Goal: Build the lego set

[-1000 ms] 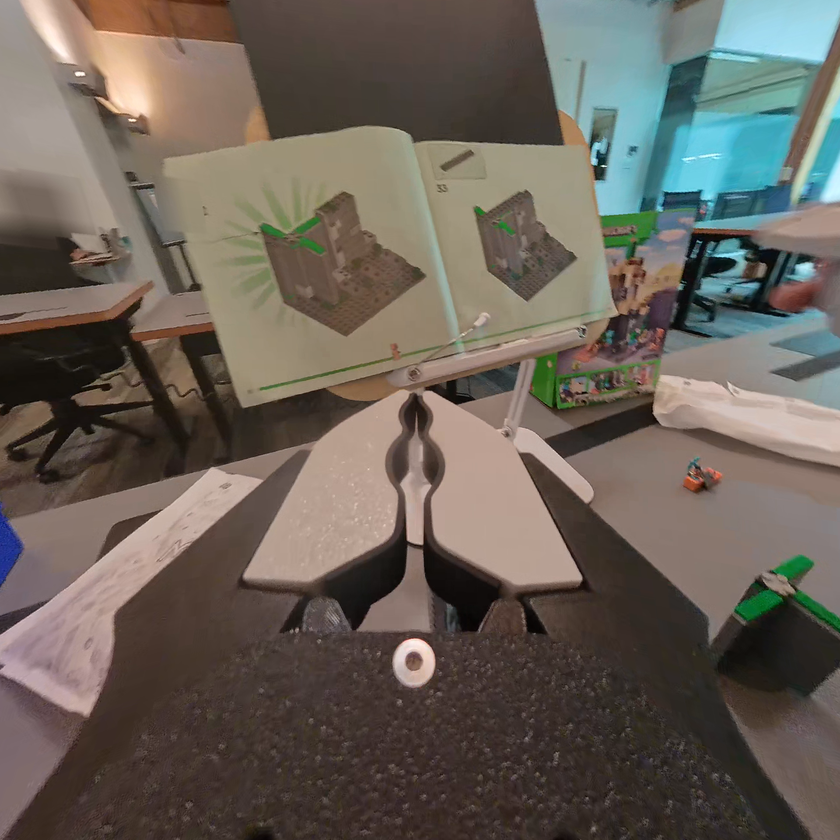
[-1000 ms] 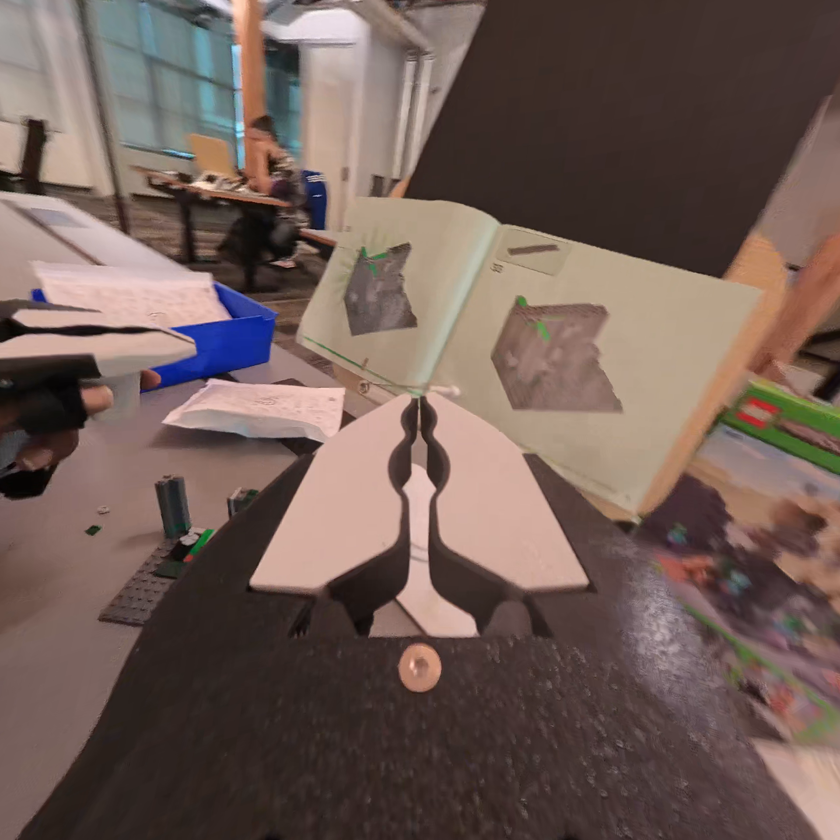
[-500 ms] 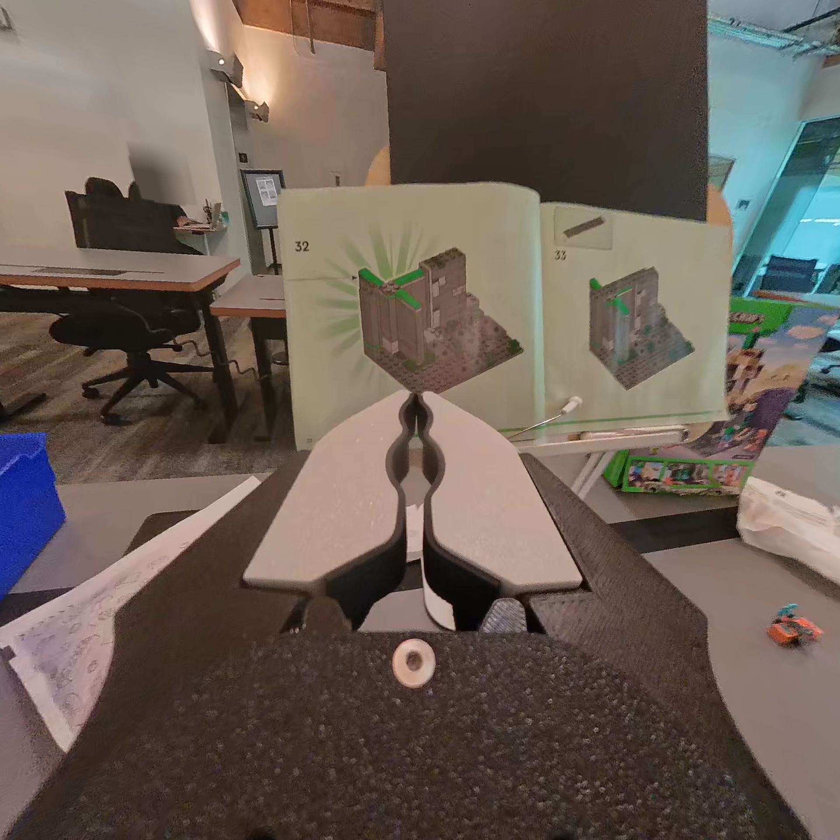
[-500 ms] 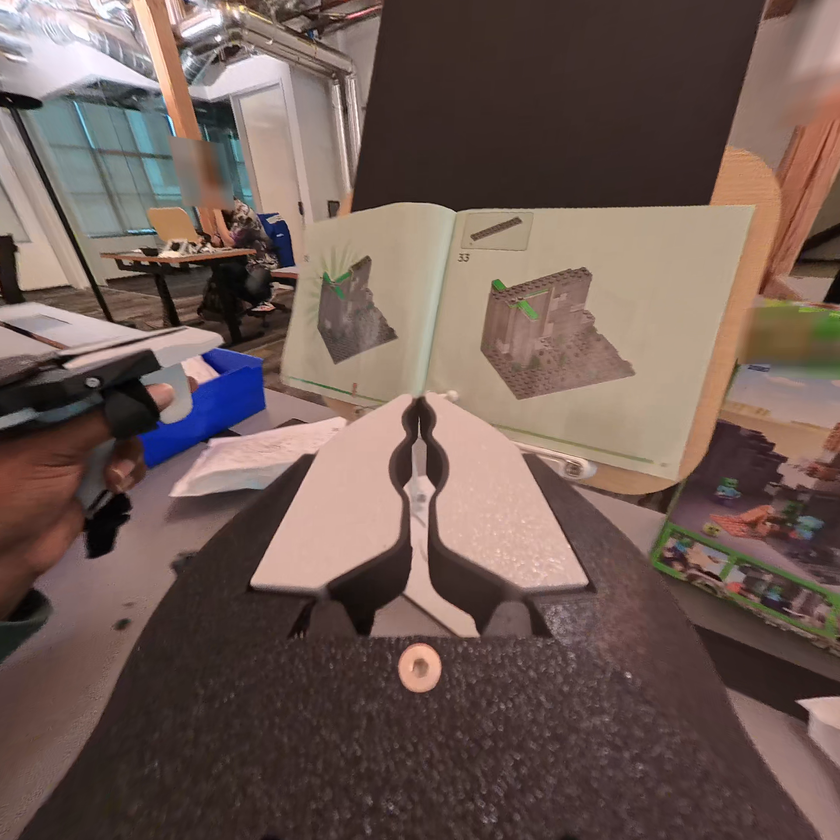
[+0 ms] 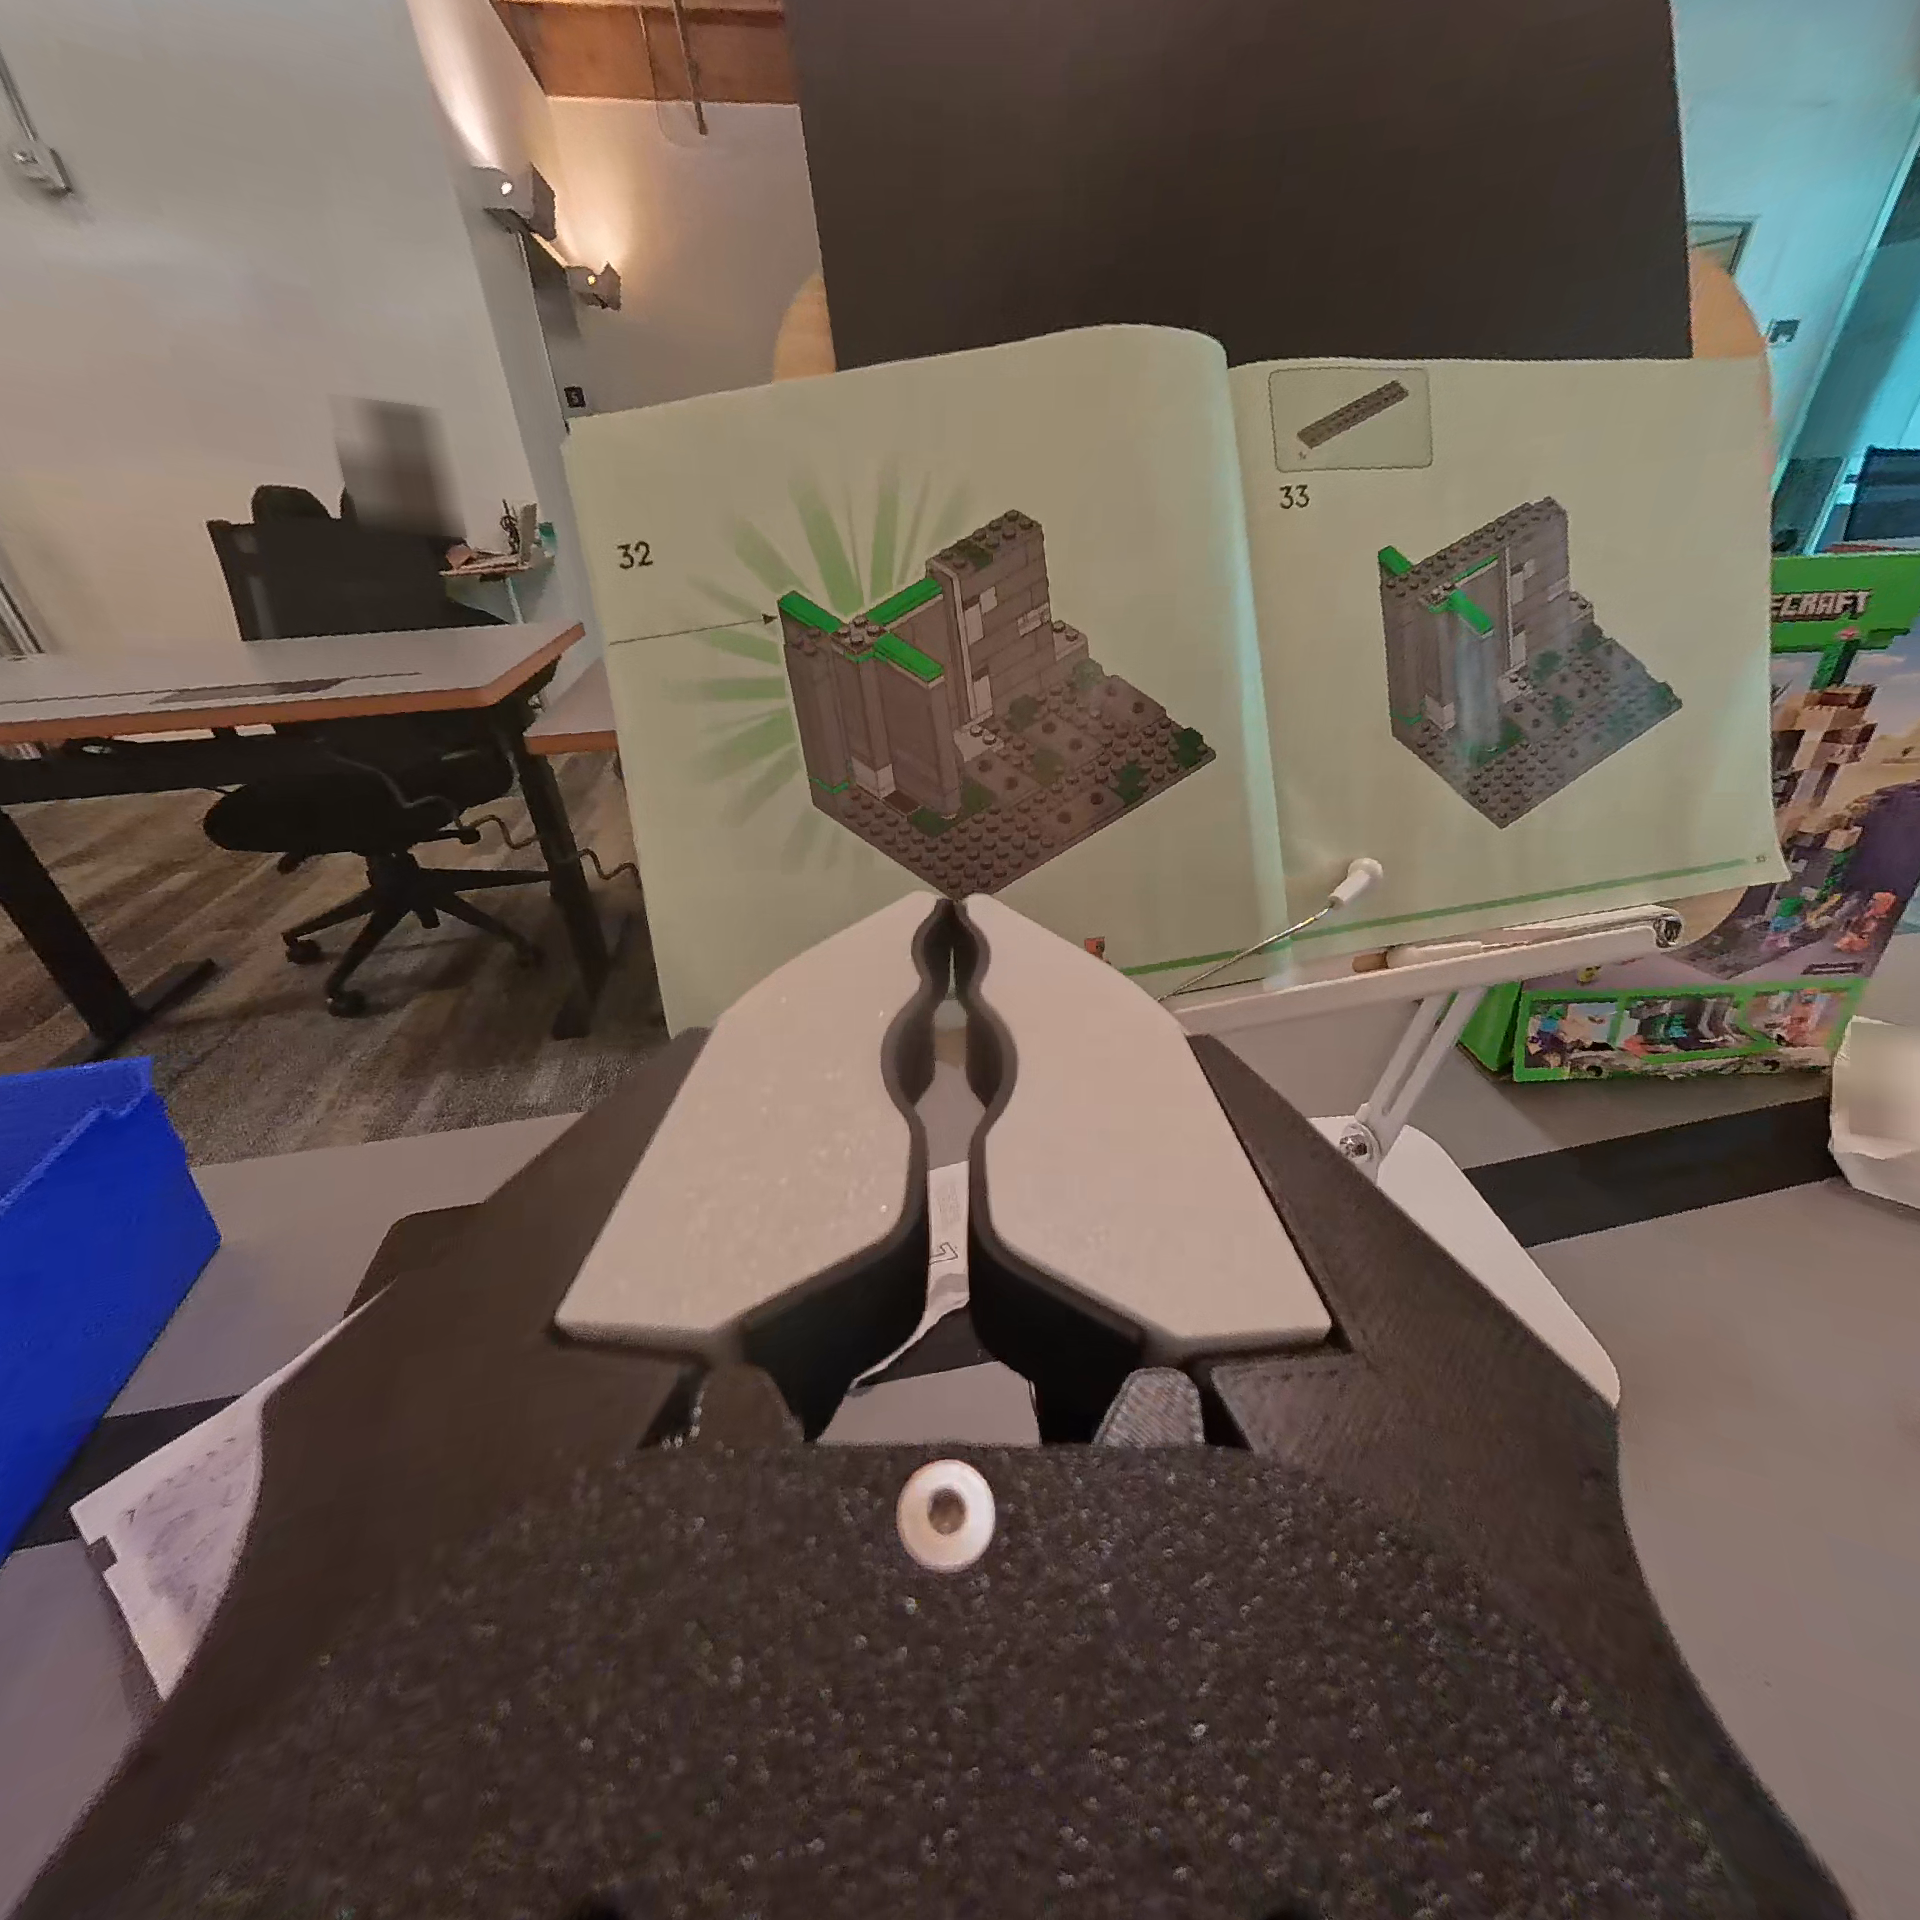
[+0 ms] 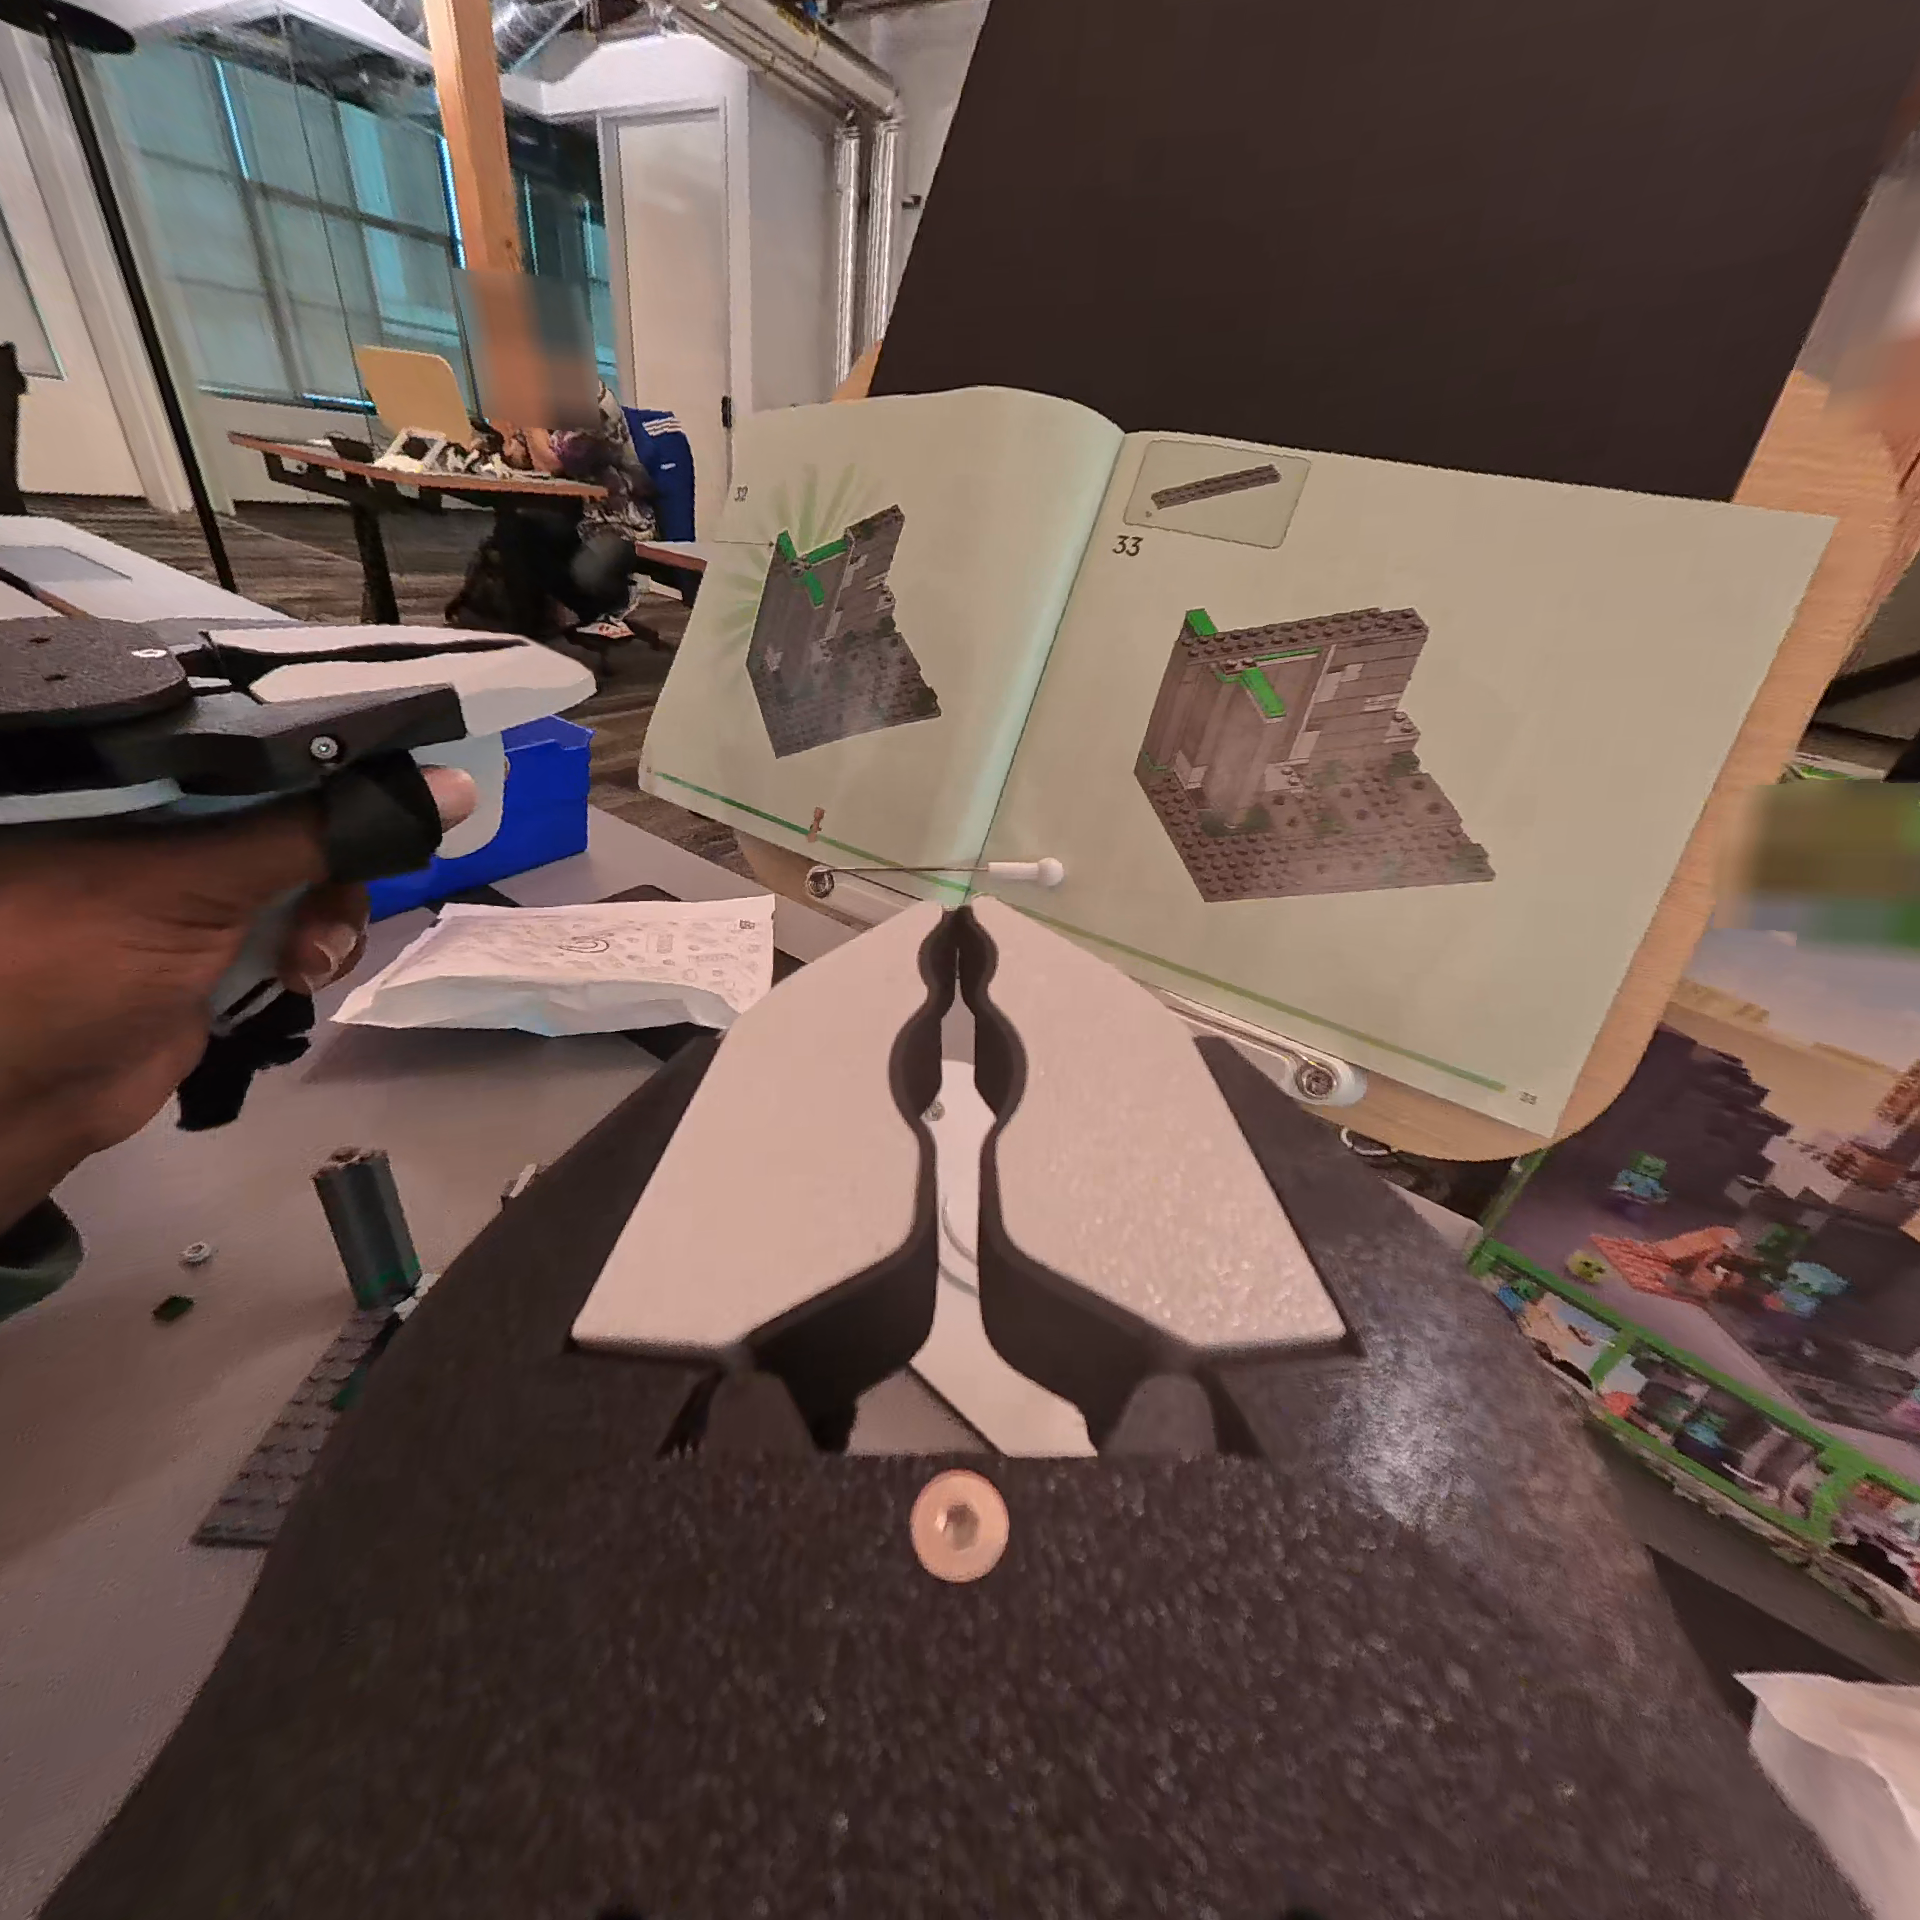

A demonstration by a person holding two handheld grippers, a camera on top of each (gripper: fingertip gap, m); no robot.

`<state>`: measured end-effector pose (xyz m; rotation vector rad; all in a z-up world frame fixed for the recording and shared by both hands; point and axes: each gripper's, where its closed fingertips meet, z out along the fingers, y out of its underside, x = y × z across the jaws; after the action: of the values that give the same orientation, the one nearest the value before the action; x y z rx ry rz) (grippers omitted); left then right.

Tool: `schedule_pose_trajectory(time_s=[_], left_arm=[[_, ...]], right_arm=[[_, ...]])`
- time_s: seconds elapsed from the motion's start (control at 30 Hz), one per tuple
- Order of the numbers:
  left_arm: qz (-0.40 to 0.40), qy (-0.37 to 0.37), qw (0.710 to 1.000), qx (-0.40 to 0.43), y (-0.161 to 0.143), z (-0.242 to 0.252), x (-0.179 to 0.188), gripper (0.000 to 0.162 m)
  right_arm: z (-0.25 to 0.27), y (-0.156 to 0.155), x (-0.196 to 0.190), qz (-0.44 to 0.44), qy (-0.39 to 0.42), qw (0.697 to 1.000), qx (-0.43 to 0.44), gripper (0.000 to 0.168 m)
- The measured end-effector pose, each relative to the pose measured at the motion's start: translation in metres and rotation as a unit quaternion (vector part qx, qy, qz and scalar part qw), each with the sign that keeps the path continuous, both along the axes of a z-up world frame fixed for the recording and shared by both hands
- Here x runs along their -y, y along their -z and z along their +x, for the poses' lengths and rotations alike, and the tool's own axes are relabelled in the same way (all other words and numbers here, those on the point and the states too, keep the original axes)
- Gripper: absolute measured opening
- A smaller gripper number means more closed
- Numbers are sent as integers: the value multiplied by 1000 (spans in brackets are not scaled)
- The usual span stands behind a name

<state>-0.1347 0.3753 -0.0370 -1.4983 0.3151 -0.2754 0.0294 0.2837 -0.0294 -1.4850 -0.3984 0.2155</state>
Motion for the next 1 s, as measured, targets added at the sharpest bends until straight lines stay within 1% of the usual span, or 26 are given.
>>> schedule_pose_trajectory(time_s=[0.2,0.4,0.6,0.83,1.0], left_arm=[[-10,9,1000,10,4,-1,-1,0],[-1,13,1000,8,-1,-3,1,0],[7,8,1000,3,-7,-6,4,0],[9,14,1000,4,-13,-13,9,0],[11,37,999,-3,-19,-6,18,0]], right_arm=[[7,2,-1,-7,3,1000,0,0],[7,6,-3,-12,-7,1000,-11,0],[-5,14,-4,-21,-20,1000,-6,0],[-12,6,4,1,-23,1000,15,0],[-12,0,8,0,-33,999,5,0]])
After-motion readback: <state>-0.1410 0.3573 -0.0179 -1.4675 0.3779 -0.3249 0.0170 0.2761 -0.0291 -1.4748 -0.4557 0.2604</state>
